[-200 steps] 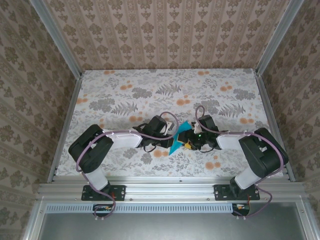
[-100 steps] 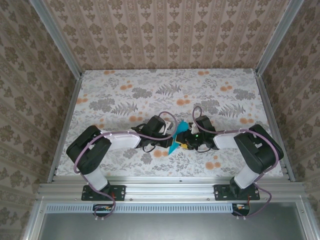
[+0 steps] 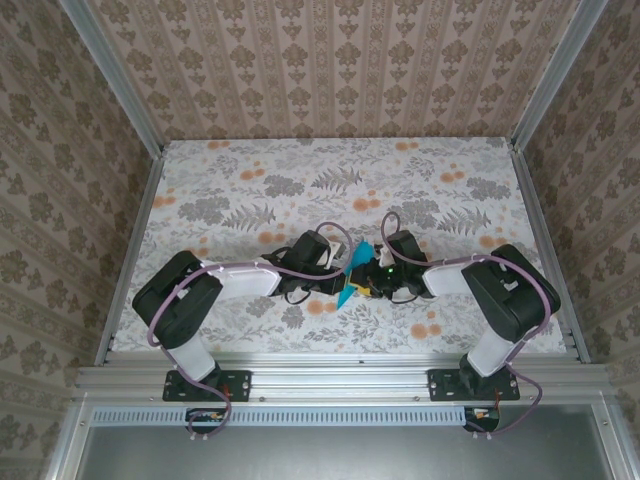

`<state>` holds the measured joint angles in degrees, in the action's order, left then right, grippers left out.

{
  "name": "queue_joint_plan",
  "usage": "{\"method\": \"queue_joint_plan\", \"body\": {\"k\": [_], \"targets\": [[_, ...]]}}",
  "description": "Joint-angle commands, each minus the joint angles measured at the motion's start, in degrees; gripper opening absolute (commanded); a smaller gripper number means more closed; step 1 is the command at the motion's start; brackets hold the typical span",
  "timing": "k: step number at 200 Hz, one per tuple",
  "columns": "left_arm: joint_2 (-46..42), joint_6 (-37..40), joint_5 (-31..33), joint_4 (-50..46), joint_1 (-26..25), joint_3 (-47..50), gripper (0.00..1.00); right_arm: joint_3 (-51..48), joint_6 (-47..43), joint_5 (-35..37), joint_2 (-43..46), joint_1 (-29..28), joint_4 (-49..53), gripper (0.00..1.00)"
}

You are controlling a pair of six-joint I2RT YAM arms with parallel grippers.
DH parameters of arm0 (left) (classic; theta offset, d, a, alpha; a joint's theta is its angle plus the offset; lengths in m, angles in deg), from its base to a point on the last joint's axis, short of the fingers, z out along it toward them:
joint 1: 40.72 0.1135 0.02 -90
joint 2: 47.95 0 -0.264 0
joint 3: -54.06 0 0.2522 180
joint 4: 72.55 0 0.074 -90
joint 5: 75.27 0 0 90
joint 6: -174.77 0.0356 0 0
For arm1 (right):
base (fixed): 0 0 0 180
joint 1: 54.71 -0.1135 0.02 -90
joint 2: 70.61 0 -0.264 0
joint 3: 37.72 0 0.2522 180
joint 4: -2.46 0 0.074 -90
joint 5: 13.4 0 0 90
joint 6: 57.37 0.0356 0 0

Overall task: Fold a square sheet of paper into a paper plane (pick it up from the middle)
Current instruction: Move a paper plane to the center of the table.

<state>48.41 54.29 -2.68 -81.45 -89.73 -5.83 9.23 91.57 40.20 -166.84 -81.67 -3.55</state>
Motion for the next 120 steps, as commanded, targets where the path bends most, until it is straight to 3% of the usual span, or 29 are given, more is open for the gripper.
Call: {"method": "queue_joint_plan", "body": {"k": [1,44,79,120], "targets": [[-1.6,-1.4,-1.6,1.9,0.7,0.6,0.09,1.8,-0.4,0.6,-1.2,-0.5,0.0,0.28],[-2.2,-1.4,-1.6,1.6,1.2,1.0,0.14,4.1,-5.9,3.8,0.5,-0.6,8.3,0.16],[-3.1,-1.6,-2.2,1.5,1.4,1.1,0.22,7.8,-14.0,9.0,4.1,-0.6,22.2,0.06],[-5.9,-2.3,-3.1,1.5,1.5,1.7,0.32,15.6,-26.4,16.2,7.8,-0.7,43.2,0.05]]}}
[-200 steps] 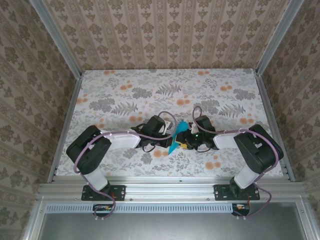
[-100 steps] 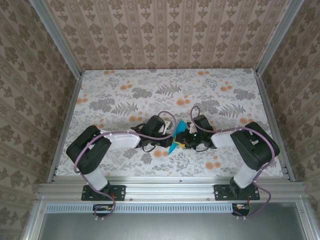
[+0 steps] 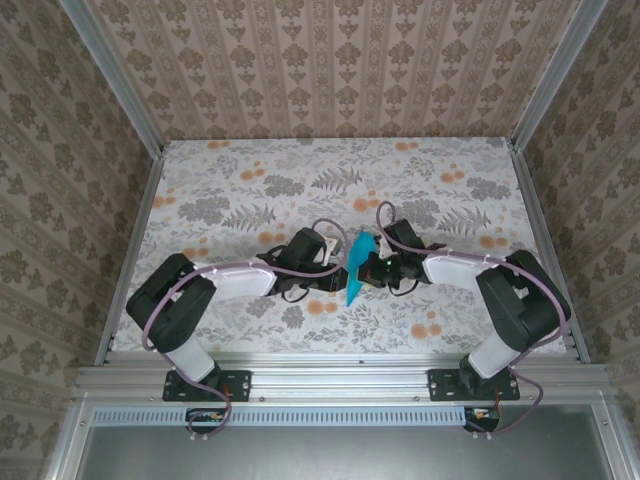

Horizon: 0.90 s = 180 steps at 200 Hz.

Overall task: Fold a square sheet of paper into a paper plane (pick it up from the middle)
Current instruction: Move a paper plane to the center of the table.

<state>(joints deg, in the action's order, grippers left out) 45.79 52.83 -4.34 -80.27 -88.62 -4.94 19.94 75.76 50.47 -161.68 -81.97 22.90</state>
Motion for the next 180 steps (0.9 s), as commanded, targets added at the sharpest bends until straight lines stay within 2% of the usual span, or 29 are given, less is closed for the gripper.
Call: {"method": "queue_joint_plan", "body": {"k": [1,21,53,121,180], "targets": [[-3.4,-0.8,-1.4,0.4,0.4,0.8,0.32,5.2,-10.7,6.1,2.7,-0.4,17.2,0.05],[-4.5,-0.5,-1.5,-0.6,0.8,1.3,0.36,9.4,-16.4,9.4,2.1,-0.7,26.9,0.05],[-5.6,-0.2,-1.7,-1.1,1.5,2.7,0.39,14.6,-20.9,13.1,-1.7,-1.8,34.6,0.08],[-7.6,-0.4,-2.4,-1.6,2.1,4.4,0.45,21.9,-22.9,17.9,-11.4,-5.9,38.0,0.14],[-7.0,0.0,-3.2,-1.8,2.4,4.3,0.46,23.7,-22.0,19.8,-14.4,-8.5,37.0,0.18]]}}
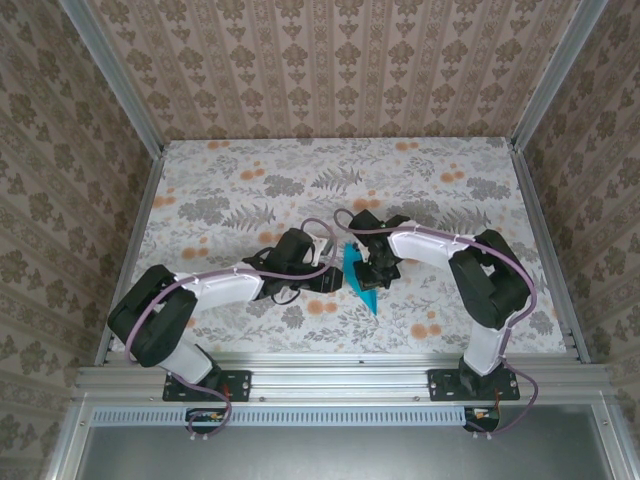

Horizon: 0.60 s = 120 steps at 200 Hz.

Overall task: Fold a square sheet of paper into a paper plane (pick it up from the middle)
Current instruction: Move a paper plane to the center of the table.

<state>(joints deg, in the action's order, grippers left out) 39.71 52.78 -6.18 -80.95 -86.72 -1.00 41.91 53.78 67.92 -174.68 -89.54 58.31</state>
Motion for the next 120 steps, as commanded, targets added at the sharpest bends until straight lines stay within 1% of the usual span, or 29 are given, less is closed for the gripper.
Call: {"method": "queue_joint_plan", "body": {"k": [1,77,120], "targets": [[-0.9,0.0,-1.4,-1.1,0.5,0.4,0.46,1.8,0.0,2.4,-1.4,-1.0,1.6,0.18],[-0.3,0.1,-1.6,-0.7,0.5,0.9,0.47,3.0,1.7,6.1,-5.4,-4.6,2.0,0.17],[-0.2,0.1,-1.6,-0.4,0.5,1.2,0.47,4.1,2.3,6.6,-7.0,-6.1,2.3,0.17]]}}
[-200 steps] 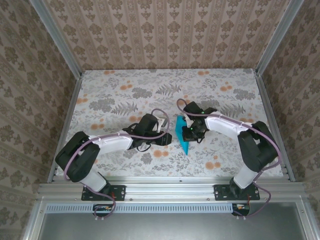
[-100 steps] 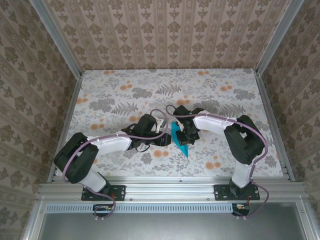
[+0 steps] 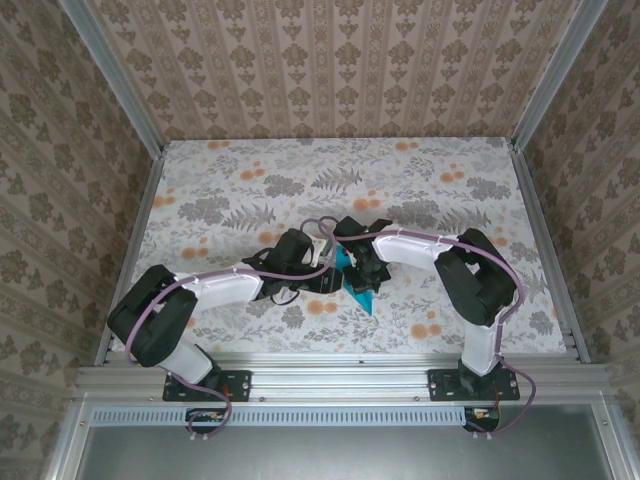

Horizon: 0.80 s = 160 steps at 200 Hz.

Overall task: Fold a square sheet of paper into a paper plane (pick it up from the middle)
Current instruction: Move a paper plane to the center of the table.

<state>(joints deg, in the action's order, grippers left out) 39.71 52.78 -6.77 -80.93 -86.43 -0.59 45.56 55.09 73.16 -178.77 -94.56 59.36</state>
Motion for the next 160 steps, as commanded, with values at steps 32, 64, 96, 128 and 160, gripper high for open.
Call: {"method": "queue_joint_plan", "body": {"k": [32,64,96,128,160], "targets": [[-0.9,0.1,-1.7,0.4,0.2,0.9,0.48,1.5,1.0,1.9,-1.2,-1.2,2.3,0.20],[-2.9,0.9,-1.6,-0.7,0.3,0.3,0.49,2.1,1.0,2.6,2.3,-1.2,3.7,0.25],[-5.2,2.3,-1.5,-3.5,0.8,-0.2,0.51,1.8,1.0,1.1,5.8,-0.9,3.9,0.30],[-8.2,3.6,-1.0,-6.8,1.4,-0.4,0.55,1.3,1.1,-1.4,9.4,-0.2,3.8,0.32],[-12.0,7.6,3.1,-12.8,1.8,-1.4,0.67,0.8,-0.4,-2.7,14.0,1.4,4.7,0.38]]}}
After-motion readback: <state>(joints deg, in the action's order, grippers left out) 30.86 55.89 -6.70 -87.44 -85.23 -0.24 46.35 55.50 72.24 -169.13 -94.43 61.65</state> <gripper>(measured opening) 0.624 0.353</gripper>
